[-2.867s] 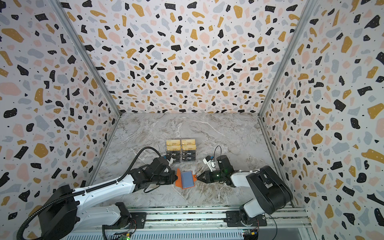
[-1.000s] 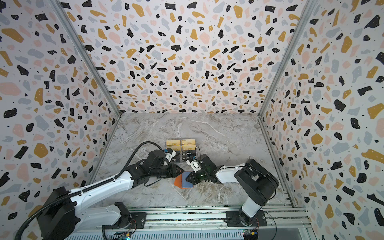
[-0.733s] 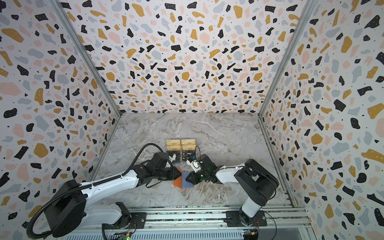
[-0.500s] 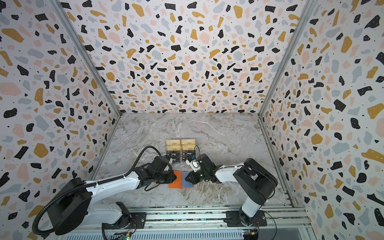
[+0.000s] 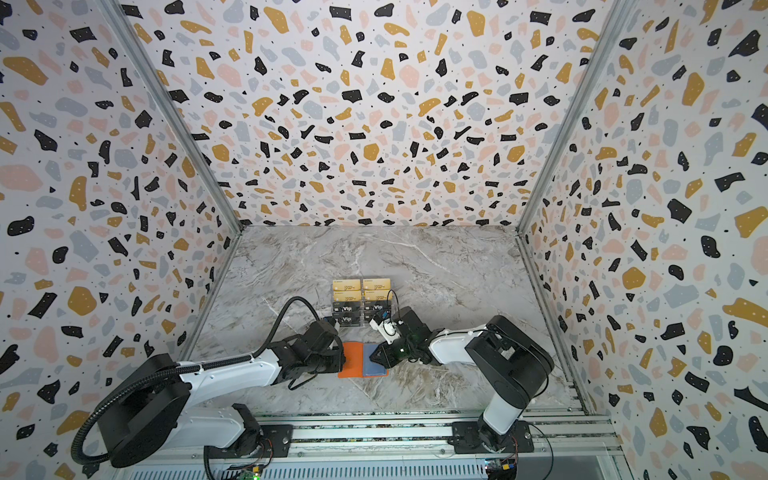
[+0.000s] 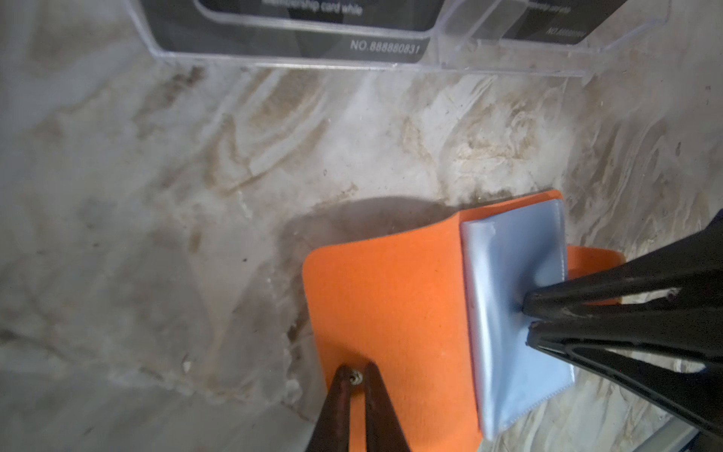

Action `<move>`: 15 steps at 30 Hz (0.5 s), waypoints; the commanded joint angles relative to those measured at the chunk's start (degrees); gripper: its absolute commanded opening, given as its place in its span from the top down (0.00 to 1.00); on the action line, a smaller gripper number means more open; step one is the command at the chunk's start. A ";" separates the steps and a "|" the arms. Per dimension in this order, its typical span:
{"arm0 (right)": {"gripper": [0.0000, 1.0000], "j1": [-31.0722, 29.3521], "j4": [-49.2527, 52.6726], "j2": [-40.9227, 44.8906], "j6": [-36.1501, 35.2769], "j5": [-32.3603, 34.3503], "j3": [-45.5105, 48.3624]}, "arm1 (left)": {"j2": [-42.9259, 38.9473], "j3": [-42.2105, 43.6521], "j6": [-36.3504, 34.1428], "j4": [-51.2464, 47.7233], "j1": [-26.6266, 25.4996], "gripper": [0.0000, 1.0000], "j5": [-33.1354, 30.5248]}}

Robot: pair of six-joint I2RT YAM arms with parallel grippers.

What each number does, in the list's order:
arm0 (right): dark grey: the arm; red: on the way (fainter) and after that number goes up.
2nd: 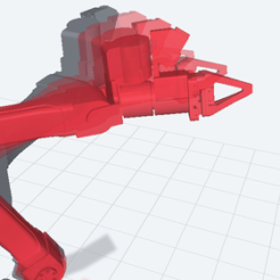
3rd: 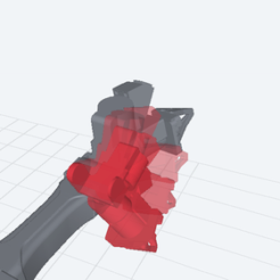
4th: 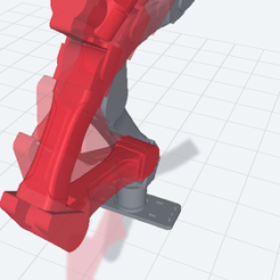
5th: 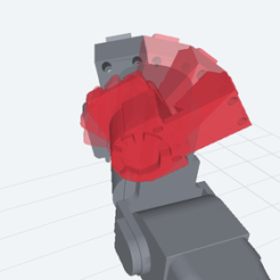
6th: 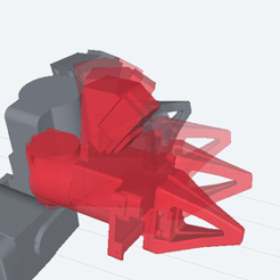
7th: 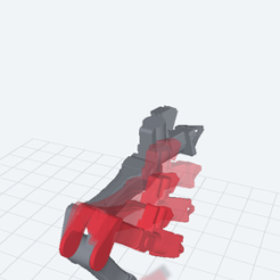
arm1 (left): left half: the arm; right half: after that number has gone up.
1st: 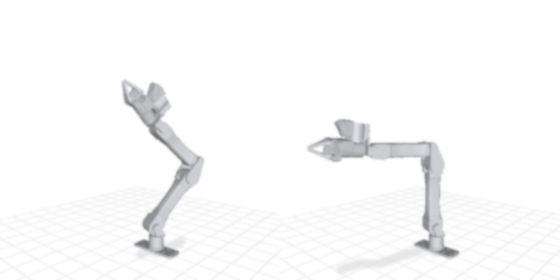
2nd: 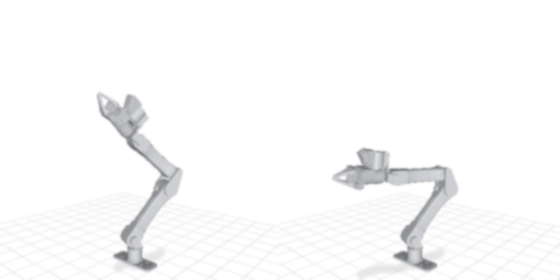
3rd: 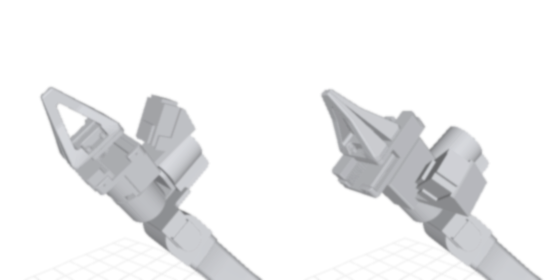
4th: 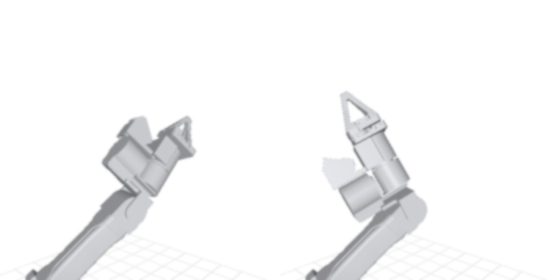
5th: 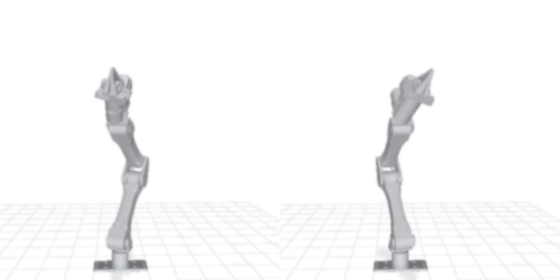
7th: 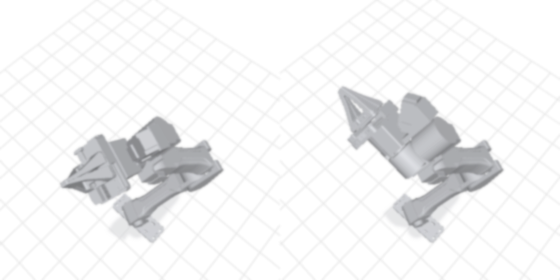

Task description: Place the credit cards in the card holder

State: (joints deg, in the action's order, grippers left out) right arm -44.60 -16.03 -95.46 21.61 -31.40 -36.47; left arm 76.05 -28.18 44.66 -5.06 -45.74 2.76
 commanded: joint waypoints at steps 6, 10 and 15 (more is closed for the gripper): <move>0.84 -0.22 9.88 -3.48 -3.86 1.03 -4.75 | -0.03 3.45 4.97 0.67 -2.49 0.87 -1.80; 0.84 -0.19 11.39 -1.38 -4.18 2.26 -5.30 | -4.15 3.57 6.93 1.95 -2.96 0.86 -1.53; 0.83 -0.23 12.59 2.10 -3.38 3.23 -5.61 | -9.15 -2.43 6.52 -2.89 -2.99 0.83 -2.92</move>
State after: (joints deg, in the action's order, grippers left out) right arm -44.69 -7.88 -95.94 18.92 -30.22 -41.54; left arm 69.34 -26.76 50.57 -5.91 -48.42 0.27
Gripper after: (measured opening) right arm 0.164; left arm 0.162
